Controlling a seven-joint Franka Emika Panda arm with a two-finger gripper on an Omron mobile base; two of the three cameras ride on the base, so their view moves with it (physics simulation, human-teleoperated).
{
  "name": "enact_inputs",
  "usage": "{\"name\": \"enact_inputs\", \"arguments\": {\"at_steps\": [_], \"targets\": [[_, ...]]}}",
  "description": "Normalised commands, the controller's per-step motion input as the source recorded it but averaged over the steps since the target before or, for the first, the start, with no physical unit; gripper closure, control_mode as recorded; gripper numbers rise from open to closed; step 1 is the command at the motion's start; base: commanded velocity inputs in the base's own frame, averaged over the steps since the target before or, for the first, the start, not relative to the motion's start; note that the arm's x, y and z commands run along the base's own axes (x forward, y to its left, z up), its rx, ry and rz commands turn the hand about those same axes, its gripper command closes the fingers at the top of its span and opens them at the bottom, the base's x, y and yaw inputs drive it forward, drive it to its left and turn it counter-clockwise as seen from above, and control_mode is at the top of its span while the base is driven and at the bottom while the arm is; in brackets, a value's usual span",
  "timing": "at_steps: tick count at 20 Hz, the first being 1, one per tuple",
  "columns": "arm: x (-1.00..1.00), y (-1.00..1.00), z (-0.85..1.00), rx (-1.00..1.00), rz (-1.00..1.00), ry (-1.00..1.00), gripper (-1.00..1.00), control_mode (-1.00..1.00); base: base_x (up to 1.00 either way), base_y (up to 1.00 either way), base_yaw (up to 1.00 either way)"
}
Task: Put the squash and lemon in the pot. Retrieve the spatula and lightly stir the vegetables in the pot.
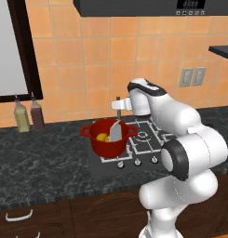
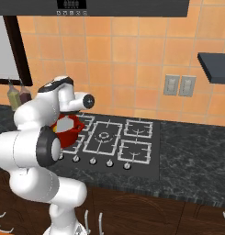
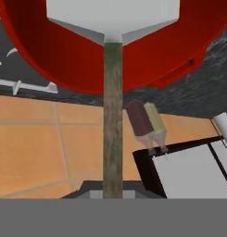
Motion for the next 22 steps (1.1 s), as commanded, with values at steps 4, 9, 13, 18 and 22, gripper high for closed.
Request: {"name": "enact_inputs", "arguments": {"at_steps": [4, 9, 13, 18, 22], "targets": [[0.0, 0.05, 0.0, 0.0, -0.13, -0.24, 1.0, -1.0, 0.0, 0.0, 0.0], [0.02, 0.12, 0.0, 0.0, -0.15, -0.19, 1.0, -1.0, 0.0, 0.0, 0.0], [0.01, 0.02, 0.27, 0.0, -0.09, 0.02, 1.0, -1.0, 0.0, 0.0, 0.0], [0.0, 0.0, 0.51, 0.0, 0.0, 0.1, 1.0, -1.0, 0.0, 0.0, 0.0], [0.0, -0.02, 0.55, 0.0, 0.0, 0.12, 1.0, -1.0, 0.0, 0.0, 0.0]]}}
